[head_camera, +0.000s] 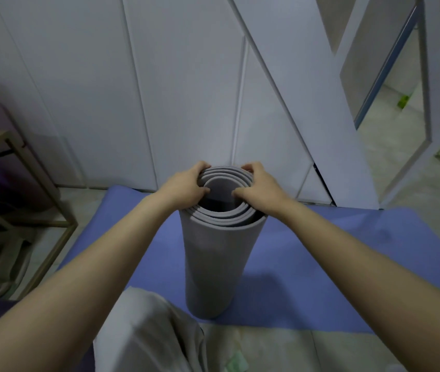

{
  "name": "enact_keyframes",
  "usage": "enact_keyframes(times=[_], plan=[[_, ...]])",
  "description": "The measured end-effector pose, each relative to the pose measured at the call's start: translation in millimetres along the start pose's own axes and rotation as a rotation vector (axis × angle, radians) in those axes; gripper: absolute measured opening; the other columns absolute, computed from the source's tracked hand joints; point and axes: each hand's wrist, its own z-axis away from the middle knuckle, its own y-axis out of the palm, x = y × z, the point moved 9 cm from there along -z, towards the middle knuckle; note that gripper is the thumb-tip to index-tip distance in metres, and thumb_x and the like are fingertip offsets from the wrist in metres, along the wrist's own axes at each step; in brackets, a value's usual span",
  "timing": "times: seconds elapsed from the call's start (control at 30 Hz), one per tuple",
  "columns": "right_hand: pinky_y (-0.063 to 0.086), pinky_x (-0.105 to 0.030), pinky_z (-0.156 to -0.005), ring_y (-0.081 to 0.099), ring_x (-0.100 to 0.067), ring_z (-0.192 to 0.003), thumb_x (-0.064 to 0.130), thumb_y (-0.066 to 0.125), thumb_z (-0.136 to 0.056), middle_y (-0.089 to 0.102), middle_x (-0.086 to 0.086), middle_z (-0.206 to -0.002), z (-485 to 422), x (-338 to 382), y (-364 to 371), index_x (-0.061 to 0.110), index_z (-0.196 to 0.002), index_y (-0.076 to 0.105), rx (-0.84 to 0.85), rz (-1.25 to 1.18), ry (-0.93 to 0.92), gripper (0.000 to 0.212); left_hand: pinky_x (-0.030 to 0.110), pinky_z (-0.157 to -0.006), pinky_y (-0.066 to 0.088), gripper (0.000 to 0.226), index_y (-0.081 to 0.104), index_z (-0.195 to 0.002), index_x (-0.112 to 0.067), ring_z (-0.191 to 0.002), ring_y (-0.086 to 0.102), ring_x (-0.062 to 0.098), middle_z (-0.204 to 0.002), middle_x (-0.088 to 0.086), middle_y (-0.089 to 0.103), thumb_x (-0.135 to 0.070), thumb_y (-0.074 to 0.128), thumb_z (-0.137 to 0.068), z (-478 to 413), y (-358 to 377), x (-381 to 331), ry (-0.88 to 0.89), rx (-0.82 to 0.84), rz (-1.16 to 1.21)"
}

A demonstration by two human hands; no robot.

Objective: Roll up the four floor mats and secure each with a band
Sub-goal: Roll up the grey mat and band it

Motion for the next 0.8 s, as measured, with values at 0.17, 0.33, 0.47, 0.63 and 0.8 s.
enact_keyframes(times=[0.17,0.33,0.47,0.63,0.8], plan=[[0.051,-0.035,-0.07,0.062,-0.034,-0.089,0.039,0.058,-0.087,0.052,-0.018,-0.126,16.3,-2.5,7.0,0.006,-0.139,0.021,0.073,0.292,0.159,0.072,0.036,-0.08,0.042,0.041,0.039,-0.133,-0.02,-0.107,0.055,0.034,-0.12,0.015,0.06,-0.016,0.052,-0.094,0.6,-3.1,-4.9,-0.003,-0.072,-0.062],[0.057,-0.038,-0.054,0.058,-0.028,-0.051,0.01,0.045,-0.093,0.054,-0.023,-0.118,15.8,17.7,11.8,0.002,-0.133,0.029,0.124,0.184,0.109,0.044,0.04,-0.081,0.045,0.033,0.042,-0.127,-0.016,-0.104,0.056,0.035,-0.118,0.016,0.06,-0.022,0.052,-0.096,8.6,-14.1,8.8,-0.092,-0.152,-0.017],[0.058,-0.045,-0.061,0.063,-0.035,-0.07,0.007,0.044,-0.091,0.055,-0.02,-0.114,5.2,32.3,7.6,0.008,-0.127,0.038,0.055,0.221,-0.007,0.037,0.036,-0.072,0.039,0.026,0.043,-0.121,-0.011,-0.096,0.055,0.033,-0.112,0.017,0.06,-0.019,0.049,-0.097,14.8,-21.3,14.1,-0.109,-0.202,0.007],[0.04,-0.039,-0.094,0.046,-0.035,-0.122,0.026,0.044,-0.096,0.032,-0.011,-0.148,7.1,58.0,25.8,0.015,-0.148,0.017,-0.033,0.44,-0.182,0.06,0.039,-0.069,0.034,0.02,0.036,-0.111,-0.005,-0.092,0.052,0.039,-0.11,0.024,0.057,-0.015,0.045,-0.096,14.5,-27.4,34.6,-0.166,-0.244,-0.066],[0.012,-0.054,-0.115,-0.003,-0.037,-0.145,0.061,0.039,-0.091,0.013,0.003,-0.158,37.7,89.3,75.6,0.026,-0.141,0.039,0.111,0.511,-0.475,0.061,0.038,-0.075,0.035,0.025,0.041,-0.116,-0.002,-0.108,0.052,0.043,-0.119,0.027,0.055,-0.012,0.048,-0.094,23.6,-51.1,68.9,-0.269,-0.31,0.0]])
